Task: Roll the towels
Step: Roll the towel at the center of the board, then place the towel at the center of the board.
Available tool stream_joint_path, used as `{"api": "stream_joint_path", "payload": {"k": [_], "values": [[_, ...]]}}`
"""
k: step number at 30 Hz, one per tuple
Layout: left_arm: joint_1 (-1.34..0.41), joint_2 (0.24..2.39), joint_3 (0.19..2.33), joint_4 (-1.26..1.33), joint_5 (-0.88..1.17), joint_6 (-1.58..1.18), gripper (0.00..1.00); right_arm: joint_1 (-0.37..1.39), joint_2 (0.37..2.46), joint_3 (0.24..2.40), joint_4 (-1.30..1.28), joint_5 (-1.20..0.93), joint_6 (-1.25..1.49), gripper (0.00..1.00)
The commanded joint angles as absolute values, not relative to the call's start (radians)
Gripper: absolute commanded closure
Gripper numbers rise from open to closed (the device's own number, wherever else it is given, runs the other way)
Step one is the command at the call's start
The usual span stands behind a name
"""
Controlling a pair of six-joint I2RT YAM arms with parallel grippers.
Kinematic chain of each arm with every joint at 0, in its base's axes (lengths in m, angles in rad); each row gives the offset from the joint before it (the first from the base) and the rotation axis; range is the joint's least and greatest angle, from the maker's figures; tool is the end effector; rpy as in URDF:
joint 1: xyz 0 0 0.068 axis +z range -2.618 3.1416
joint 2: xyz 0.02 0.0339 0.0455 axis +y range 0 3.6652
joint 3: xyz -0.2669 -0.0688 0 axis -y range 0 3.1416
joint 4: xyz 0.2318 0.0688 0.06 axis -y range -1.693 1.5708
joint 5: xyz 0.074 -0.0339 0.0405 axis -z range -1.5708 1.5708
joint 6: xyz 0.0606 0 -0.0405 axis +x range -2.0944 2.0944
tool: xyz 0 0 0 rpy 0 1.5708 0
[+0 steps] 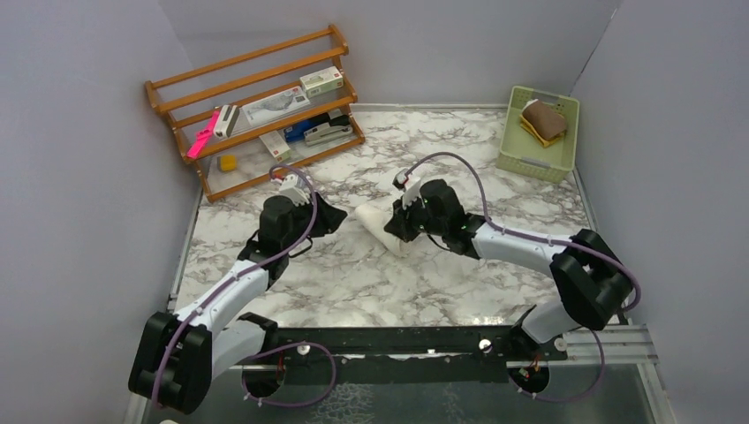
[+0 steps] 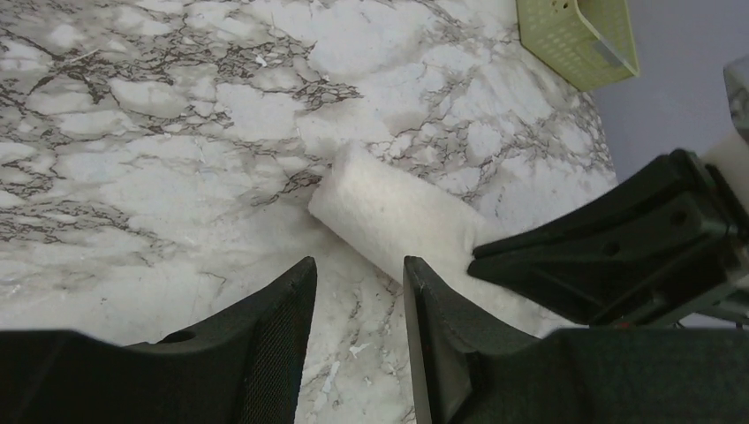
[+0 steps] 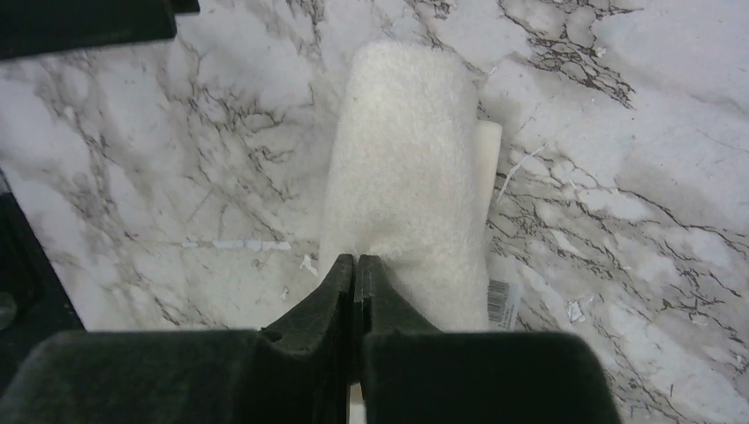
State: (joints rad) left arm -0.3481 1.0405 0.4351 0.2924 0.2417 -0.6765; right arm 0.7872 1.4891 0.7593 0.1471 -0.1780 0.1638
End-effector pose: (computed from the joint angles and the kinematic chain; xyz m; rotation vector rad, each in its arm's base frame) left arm 0.2170 -0.0942 0.2203 -0.1507 1.9769 -0.9133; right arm 0.2201 0.2361 0.1961 -0.7877 2.0944 0.7284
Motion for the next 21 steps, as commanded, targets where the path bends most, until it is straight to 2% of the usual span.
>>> {"api": "stream_joint_path", "payload": {"k": [1, 9, 10, 14, 16, 21], "values": [[-0.368, 1.037, 0.383, 0.269, 0.285, -0.712, 0.55, 0.700, 1.583, 0.850, 0.071, -0.493, 0.356, 0.99], [-0.533, 1.119, 0.311, 0.426, 0.161, -0.852, 0.47, 0.645, 1.730, 0.865, 0.113, -0.667, 0.453, 0.99], [-0.548, 1.134, 0.311, 0.442, 0.143, -0.870, 0.44, 0.645, 1.742, 0.864, 0.120, -0.677, 0.458, 0.99], [-0.579, 1.213, 0.311, 0.523, 0.095, -0.946, 0.20, 0.646, 1.761, 0.852, 0.146, -0.692, 0.475, 0.99], [-0.593, 1.248, 0.311, 0.553, 0.063, -0.986, 0.03, 0.646, 1.763, 0.844, 0.154, -0.694, 0.480, 0.99], [-0.613, 1.321, 0.305, 0.623, -0.002, -1.077, 0.01, 0.643, 1.758, 0.822, 0.172, -0.704, 0.488, 0.99]]}}
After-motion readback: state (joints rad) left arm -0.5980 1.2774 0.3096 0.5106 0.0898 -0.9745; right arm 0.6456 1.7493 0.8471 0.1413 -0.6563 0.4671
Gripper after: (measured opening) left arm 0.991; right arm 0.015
